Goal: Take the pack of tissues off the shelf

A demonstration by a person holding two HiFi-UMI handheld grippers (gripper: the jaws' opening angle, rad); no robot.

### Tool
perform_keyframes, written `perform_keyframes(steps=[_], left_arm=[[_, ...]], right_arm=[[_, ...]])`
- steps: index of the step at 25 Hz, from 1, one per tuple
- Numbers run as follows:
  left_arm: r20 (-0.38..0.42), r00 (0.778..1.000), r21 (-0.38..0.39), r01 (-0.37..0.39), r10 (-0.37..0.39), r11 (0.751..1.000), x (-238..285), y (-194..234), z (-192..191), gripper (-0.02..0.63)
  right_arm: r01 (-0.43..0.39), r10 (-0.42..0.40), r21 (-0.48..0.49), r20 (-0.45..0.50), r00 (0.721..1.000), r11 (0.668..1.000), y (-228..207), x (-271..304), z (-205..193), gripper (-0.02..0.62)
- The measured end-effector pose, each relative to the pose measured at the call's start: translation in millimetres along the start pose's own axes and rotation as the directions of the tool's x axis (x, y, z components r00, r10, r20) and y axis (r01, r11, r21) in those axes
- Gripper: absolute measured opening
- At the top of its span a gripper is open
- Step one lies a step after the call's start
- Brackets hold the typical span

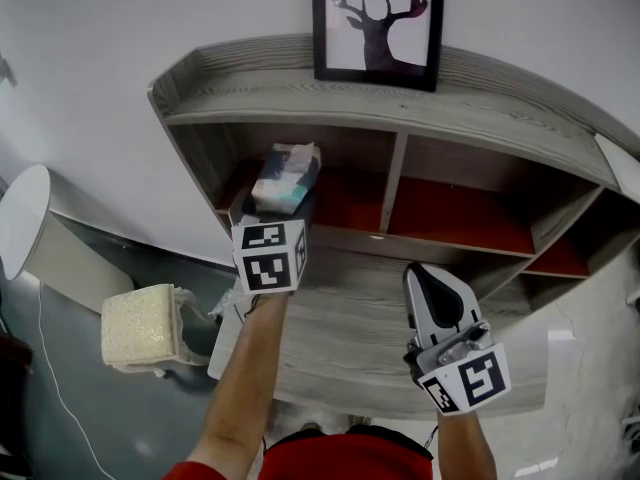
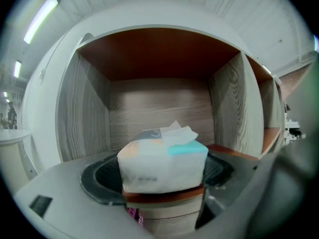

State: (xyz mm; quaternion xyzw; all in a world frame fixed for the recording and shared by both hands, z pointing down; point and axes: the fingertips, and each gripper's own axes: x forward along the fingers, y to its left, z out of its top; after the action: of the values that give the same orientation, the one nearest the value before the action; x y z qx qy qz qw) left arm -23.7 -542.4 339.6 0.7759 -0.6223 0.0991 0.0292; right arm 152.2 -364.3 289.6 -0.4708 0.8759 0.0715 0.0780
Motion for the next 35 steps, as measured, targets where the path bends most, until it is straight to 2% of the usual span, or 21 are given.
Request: perform_keyframes(steps=[6,15,26,35], left_arm=[[0.085,0.996,0.01,0.038,-0.039,0.999,-36.8,-6.5,19.0,0.434],[0.189,0.972,0.033,0.136,-0.14,0.99,-117.5,-29.7,36.9,0.433],[0.238,0.951,0.021,0.197,-0.197,0.98,-194.9,-41.4,26.3,0.433],[0.263,0.94,0.013,0.224,-0.22,0.974,-234.5,-37.7,22.7,0.431]], right_arm=[[0.013,-0.013,-0.001,0.016,1.0,1.0,4.4,-3.6,7.3,0.005],[0.0,0.0,0.002,0.026,1.0,1.0,35.3,-11.1,13.7,0.005],[0.015,-0.016,0.019,0.05,0.999,1.0,71.6,-30.9,25.5,0.005],[0.044,-0.044,0.004,0.045,0.998,0.999,94.1,-43.6,26.4,0.005]])
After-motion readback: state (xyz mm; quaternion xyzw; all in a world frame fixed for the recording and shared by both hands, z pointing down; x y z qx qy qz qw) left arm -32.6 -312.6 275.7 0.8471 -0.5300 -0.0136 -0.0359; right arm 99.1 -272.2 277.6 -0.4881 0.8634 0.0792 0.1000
